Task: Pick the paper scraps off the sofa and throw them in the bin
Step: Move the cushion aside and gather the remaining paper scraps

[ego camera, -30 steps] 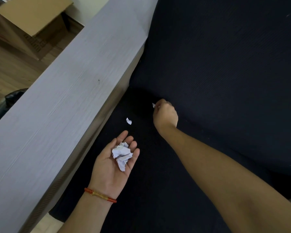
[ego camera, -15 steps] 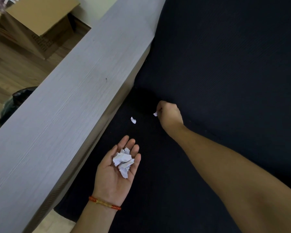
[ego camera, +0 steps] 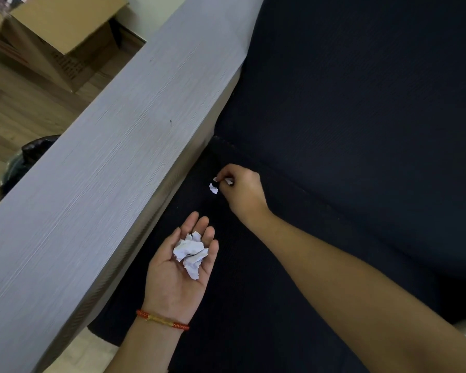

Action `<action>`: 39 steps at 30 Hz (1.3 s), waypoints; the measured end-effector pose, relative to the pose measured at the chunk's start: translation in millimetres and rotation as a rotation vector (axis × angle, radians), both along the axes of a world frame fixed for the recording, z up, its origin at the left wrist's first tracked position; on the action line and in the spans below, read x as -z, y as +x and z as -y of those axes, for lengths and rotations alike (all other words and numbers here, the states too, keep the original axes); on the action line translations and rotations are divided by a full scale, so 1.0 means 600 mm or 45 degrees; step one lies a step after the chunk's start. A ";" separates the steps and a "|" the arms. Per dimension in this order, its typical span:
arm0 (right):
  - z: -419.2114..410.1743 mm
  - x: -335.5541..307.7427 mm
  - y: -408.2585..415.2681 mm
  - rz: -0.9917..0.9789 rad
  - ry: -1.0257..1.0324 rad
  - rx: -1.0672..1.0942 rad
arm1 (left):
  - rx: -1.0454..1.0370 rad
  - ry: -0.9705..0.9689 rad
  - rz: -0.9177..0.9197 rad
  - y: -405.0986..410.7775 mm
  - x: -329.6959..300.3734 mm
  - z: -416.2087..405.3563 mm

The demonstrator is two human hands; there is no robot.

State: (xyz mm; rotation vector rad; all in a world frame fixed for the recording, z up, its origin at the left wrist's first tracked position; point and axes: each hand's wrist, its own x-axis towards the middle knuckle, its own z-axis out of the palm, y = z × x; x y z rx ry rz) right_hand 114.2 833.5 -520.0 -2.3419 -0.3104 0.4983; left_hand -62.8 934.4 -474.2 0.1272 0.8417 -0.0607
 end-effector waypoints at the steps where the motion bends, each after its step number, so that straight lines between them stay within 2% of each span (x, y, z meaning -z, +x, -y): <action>1: 0.000 0.002 0.003 0.003 -0.028 0.037 | 0.004 -0.001 0.002 -0.002 0.000 -0.001; 5: 0.008 0.010 0.008 0.001 -0.092 0.083 | -0.004 -0.024 0.010 -0.013 0.002 -0.015; 10: -0.012 0.014 -0.018 -0.018 -0.133 -0.147 | -0.041 -0.016 0.009 -0.019 0.005 -0.025; 13: -0.021 0.022 -0.029 0.074 -0.228 -0.260 | -0.037 -0.002 0.008 -0.020 0.006 -0.026; 21: -0.032 0.023 -0.024 0.190 -0.614 -0.615 | -0.045 -0.011 -0.009 -0.020 0.012 -0.027; 23: -0.035 0.020 -0.014 0.138 -0.637 -0.568 | -0.047 -0.024 -0.005 -0.020 0.012 -0.027; 25: -0.033 0.012 -0.001 0.066 -0.513 -0.382 | -0.051 -0.037 -0.001 -0.021 0.012 -0.030; 27: -0.020 -0.002 0.015 0.098 -0.335 -0.189 | -0.054 -0.041 -0.001 -0.022 0.013 -0.032; 30: 0.001 -0.022 0.054 0.117 -0.277 -0.054 | -0.054 -0.041 0.002 -0.020 0.014 -0.032; 35: 0.010 -0.024 0.089 -0.035 -0.605 -0.249 | -0.029 -0.041 -0.011 -0.012 0.018 -0.027; 39: 0.013 -0.010 0.088 -0.092 -0.620 -0.297 | 0.019 -0.039 -0.016 -0.007 0.024 -0.025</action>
